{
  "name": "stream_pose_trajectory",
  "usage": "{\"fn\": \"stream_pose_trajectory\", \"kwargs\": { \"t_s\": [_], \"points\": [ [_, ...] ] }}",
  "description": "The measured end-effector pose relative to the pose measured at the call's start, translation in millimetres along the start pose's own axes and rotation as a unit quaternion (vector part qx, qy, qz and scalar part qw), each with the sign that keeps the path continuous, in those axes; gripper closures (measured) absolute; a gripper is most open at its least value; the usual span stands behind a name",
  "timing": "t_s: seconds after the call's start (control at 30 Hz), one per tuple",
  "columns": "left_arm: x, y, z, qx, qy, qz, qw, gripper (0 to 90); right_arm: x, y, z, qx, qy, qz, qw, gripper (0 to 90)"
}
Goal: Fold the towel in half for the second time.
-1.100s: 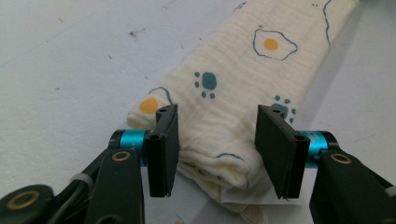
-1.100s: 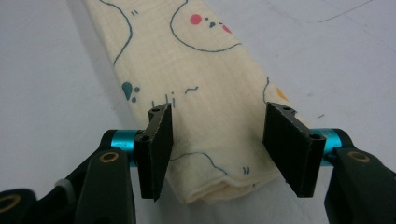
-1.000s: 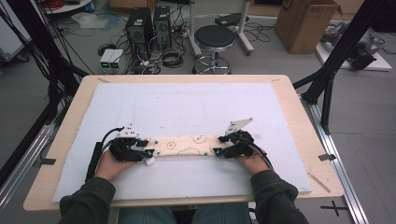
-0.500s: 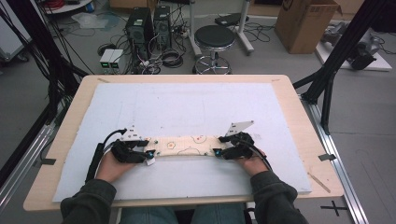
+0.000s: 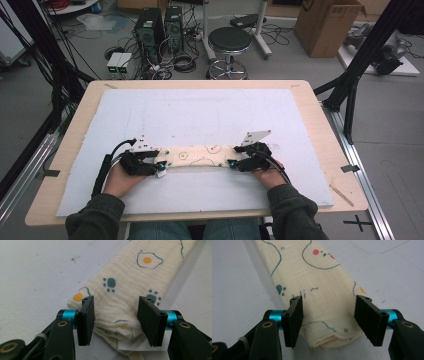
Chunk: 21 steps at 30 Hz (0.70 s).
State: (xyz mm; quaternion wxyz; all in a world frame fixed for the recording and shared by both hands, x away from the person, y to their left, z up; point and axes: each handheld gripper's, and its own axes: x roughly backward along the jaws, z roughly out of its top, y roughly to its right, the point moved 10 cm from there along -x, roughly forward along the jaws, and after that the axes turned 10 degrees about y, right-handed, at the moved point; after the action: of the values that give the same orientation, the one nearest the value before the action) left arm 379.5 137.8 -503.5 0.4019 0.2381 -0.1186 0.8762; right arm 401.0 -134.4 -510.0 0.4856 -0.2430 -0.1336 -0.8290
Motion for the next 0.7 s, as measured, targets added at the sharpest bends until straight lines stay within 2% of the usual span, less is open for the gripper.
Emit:
{"fn": "stream_pose_trajectory", "kwargs": {
  "t_s": [0.13,0.2,0.3,0.53,0.7],
  "points": [
    [5.2,-0.6,4.2,0.015,0.009,-0.004,0.9998,45.6,1.6,-2.3,1.1,-0.006,0.000,-0.002,1.0000,31.6],
    [9.8,0.4,9.8,0.029,0.029,-0.012,0.9991,45.4,3.3,-2.9,2.9,-0.014,0.006,0.002,0.9999,28.6],
    [17.2,0.7,16.6,0.037,0.053,-0.018,0.9977,43.5,7.4,-3.9,7.6,-0.022,0.023,0.009,0.9995,25.9],
    [27.0,-1.1,24.9,0.046,0.082,-0.020,0.9954,41.3,19.2,-2.4,16.4,-0.034,0.055,0.013,0.9978,25.0],
    [27.1,-6.7,27.1,0.057,0.091,-0.012,0.9941,41.2,25.6,4.3,20.0,-0.049,0.067,0.000,0.9965,25.0]
  ]
}}
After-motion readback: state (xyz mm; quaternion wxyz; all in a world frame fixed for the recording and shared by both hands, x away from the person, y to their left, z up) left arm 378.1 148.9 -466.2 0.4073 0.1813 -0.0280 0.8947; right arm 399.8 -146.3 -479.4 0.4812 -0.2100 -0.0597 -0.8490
